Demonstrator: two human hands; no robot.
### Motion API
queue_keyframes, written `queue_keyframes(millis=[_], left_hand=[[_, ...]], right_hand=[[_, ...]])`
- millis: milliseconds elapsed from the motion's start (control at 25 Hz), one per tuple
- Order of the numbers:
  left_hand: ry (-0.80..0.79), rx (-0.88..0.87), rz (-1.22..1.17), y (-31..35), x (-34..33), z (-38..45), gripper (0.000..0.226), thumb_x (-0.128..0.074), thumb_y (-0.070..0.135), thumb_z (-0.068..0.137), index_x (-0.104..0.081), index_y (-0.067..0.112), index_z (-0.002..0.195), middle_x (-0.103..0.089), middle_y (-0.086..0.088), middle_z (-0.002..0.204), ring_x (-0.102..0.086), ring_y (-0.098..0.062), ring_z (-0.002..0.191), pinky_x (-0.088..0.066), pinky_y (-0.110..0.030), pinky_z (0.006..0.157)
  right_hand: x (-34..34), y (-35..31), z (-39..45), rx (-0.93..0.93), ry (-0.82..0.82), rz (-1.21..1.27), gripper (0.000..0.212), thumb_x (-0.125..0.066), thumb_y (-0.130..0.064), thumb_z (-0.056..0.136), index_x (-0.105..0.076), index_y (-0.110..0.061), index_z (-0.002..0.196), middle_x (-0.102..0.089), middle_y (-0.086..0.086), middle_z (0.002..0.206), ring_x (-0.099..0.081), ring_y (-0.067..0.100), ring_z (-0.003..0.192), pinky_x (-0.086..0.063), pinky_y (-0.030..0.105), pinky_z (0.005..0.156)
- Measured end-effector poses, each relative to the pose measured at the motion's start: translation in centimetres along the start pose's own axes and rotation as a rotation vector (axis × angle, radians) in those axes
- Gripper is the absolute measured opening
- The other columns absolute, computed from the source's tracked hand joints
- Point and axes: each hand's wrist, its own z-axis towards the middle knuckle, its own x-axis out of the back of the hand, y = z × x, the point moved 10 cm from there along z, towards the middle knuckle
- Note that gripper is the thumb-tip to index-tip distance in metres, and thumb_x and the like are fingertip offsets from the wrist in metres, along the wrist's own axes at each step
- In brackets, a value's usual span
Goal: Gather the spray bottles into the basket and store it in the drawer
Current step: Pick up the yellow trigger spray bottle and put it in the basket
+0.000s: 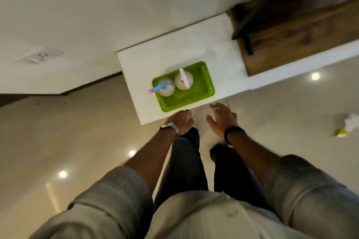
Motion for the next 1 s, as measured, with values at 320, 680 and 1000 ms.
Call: queue_keyframes(millis=[320,680,1000], left_hand=[[-0.007,-0.137,0.37,14.3,-6.2,-4.9,0.04,-0.046,0.04,0.096,-0.055,0.014,0.126,-0.062,-0.011,0.13,-0.06,-0.033,0.114,-0.046,-0.034,0.083],[-0.183,-0.346,0.655,32.5,-27.9,-10.4,0.038,-0.048,0.049,0.091,-0.061,0.022,0.115,-0.071,-0.007,0.118,-0.065,-0.029,0.102,-0.052,-0.036,0.086],[-0.306,-0.497,1.043,45.4,-40.0,-10.9,0.042,-0.051,0.045,0.095,-0.056,0.021,0.128,-0.069,-0.009,0.125,-0.063,-0.031,0.113,-0.047,-0.033,0.09]], right_hand=[[3.4,14.8,-14.8,-0.295,0.138,0.023,0.062,-0.033,-0.055,0.102,-0.038,-0.02,0.153,-0.041,0.008,0.156,-0.036,0.029,0.145,-0.03,0.057,0.113],[1.1,40.4,-34.4,-0.658,0.293,0.353,0.069,-0.034,-0.062,0.099,-0.041,-0.02,0.152,-0.044,0.007,0.155,-0.04,0.03,0.143,-0.032,0.05,0.114],[-5.4,54.9,-47.3,-0.968,0.365,0.646,0.063,-0.039,-0.054,0.1,-0.037,-0.019,0.152,-0.049,0.009,0.147,-0.047,0.032,0.133,-0.038,0.048,0.104]])
